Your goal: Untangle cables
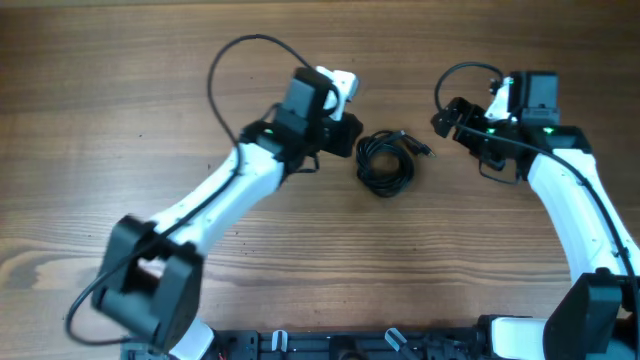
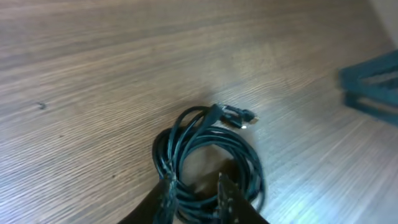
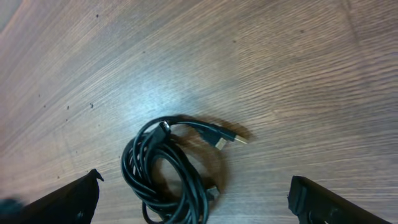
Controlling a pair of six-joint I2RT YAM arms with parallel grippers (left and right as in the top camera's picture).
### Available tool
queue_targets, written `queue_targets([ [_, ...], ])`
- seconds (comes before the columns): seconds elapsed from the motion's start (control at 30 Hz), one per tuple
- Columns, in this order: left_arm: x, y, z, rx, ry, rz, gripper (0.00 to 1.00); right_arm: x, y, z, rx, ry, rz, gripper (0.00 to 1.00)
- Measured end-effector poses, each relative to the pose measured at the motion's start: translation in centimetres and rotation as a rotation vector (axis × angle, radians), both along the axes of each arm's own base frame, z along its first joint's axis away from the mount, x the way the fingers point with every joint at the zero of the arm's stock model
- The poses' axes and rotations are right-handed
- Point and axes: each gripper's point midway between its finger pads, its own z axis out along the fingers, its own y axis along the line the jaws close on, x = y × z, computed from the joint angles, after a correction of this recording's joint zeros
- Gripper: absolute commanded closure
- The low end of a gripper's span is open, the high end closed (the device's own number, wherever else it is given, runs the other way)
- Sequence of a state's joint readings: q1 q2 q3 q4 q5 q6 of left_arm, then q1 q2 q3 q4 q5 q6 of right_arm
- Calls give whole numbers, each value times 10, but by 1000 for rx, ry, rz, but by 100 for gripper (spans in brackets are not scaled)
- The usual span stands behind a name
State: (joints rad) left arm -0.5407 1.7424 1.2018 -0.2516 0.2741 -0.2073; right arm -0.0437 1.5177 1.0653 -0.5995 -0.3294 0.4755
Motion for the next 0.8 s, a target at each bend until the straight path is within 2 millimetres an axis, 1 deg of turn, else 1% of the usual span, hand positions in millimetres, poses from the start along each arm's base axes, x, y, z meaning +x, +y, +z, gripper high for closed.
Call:
queue_targets([
  [0.07,4,0,-21,28,29,28,76,-1,0,0,2,-1,16,1],
  [0.17,13,5,-57,56,89,93,74,-3,4,0,5,-5,48,0],
  [0.2,15,7,-66,61,105,108,73,-3,4,0,2,-6,53,1],
  [0.23,17,6,-70,58,109,117,72,-3,4,0,1,-6,56,0],
  [0.27,20,5,-73,49,107,122,71,-3,4,0,-1,-6,59,0],
  [0.4,25,-1,-77,29,97,128,71,-3,4,0,-10,-11,75,0],
  [0.53,25,-3,-84,30,103,127,71,-4,4,-1,-15,-11,84,0],
  [0.7,23,-2,-98,46,126,128,71,-4,4,-1,-15,-11,84,0],
  [0.8,23,-3,-102,47,130,128,71,-4,4,-1,-15,-11,84,0],
])
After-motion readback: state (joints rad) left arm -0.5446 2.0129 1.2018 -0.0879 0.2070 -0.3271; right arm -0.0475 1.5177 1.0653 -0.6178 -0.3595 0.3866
